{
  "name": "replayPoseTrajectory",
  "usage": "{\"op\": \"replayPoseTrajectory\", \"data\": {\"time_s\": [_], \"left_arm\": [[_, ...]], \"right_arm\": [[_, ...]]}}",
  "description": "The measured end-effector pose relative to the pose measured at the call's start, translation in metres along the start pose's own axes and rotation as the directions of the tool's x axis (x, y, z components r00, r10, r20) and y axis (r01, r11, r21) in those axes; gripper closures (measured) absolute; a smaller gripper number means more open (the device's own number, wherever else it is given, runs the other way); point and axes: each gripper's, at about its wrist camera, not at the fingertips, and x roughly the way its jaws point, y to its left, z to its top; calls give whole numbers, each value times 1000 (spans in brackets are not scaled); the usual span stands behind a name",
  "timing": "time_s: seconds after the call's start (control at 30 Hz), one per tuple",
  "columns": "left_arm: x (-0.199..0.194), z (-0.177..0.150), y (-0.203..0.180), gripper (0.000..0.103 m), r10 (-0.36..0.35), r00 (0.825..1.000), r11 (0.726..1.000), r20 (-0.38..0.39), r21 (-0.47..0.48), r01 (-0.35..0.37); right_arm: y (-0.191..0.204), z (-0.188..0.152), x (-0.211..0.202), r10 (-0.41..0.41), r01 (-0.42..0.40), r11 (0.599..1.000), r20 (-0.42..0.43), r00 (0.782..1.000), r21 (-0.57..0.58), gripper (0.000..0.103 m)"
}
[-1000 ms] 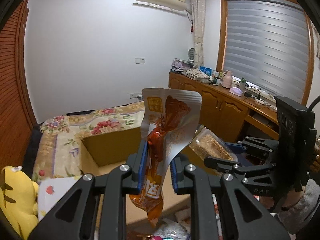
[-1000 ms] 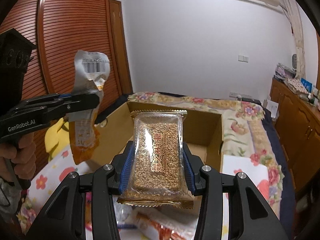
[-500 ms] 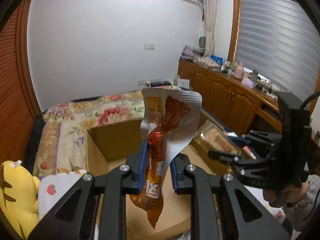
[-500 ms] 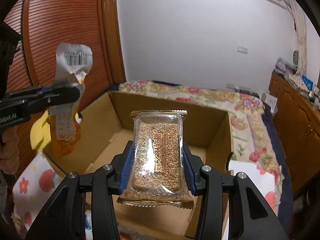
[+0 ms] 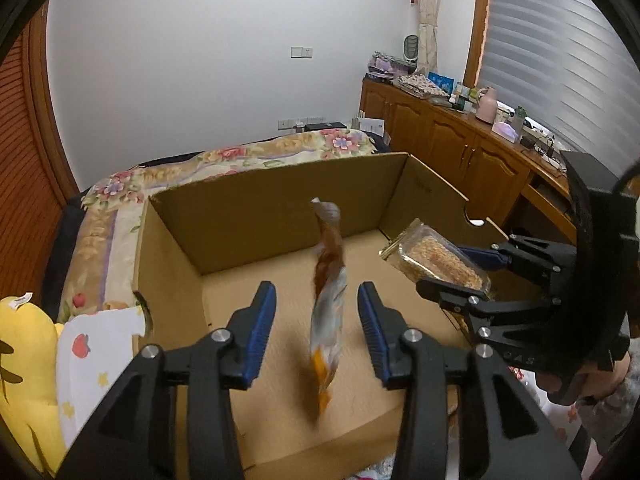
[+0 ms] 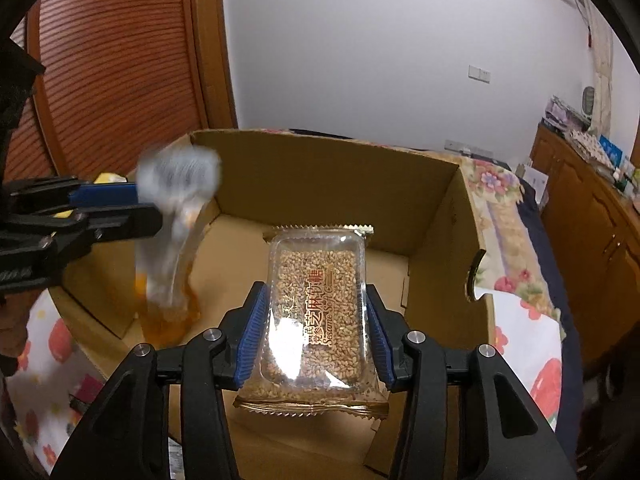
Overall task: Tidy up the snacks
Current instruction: 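Open both tools to drop the pouch and sesame bar into the box, then grasp the pink egg pack with the left tool while the right tool grasps the chicken-feet pouch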
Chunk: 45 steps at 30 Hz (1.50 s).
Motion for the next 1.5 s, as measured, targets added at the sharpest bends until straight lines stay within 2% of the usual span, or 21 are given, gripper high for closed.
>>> {"op": "replayPoseTrajectory", "data": {"time_s": [0.23, 0.27, 0.3, 0.37, 0.4, 0.6, 0.63, 0.77, 0.83, 0.97, 1.17, 1.37, 1.5], "left_arm": [[-29, -22, -8, 57, -1, 1000, 1000, 15, 11, 1], [-33, -23, -7, 56, -5, 1000, 1000, 20, 11, 4], [-38, -25, -9, 56, -5, 1000, 1000, 25, 10, 5], [-54, -34, -11, 54, 0, 999, 1000, 42, 5, -1], [-60, -39, -12, 49, 4, 999, 1000, 49, 5, -4], [-93, -68, -19, 47, 1, 997, 999, 73, 34, -3], [-98, -75, -21, 45, -3, 997, 999, 71, 35, 0], [-109, -94, -24, 20, -23, 996, 1000, 90, 23, 21], [-111, -104, -25, 19, -20, 995, 1000, 95, 16, 18], [-109, -122, -30, 18, -12, 997, 1000, 78, 3, 11], [-102, -156, -30, 18, 23, 998, 1000, 51, -5, -23], [-94, -177, -27, 18, 24, 999, 1000, 26, -17, -23], [-92, -182, -27, 18, 4, 1000, 999, 18, -32, -4]], "right_arm": [[12, -5, -2, 4, -5, 1000, -6, 1000, -13, 50], [13, -4, -5, 14, -14, 1000, 0, 1000, -12, 38], [13, -4, -8, 20, -20, 1000, 5, 1000, -9, 31], [14, -3, -18, 18, -18, 1000, 16, 1000, -3, 31], [14, -4, -22, 24, -24, 1000, 16, 1000, -1, 31], [18, -26, -83, 65, -65, 998, 72, 995, -5, 31], [18, -34, -95, 73, -72, 997, 77, 994, -11, 31], [14, -57, -120, 79, -80, 997, 75, 994, 2, 31], [13, -73, -125, 77, -77, 997, 53, 996, 6, 31], [13, -96, -114, 53, -53, 999, -10, 999, -7, 31], [8, -116, -77, 82, -83, 997, -102, 991, -7, 31], [2, -123, -54, 104, -100, 994, -136, 985, 33, 31], [-1, -124, -38, 89, -81, 995, -175, 981, 54, 31]]}}
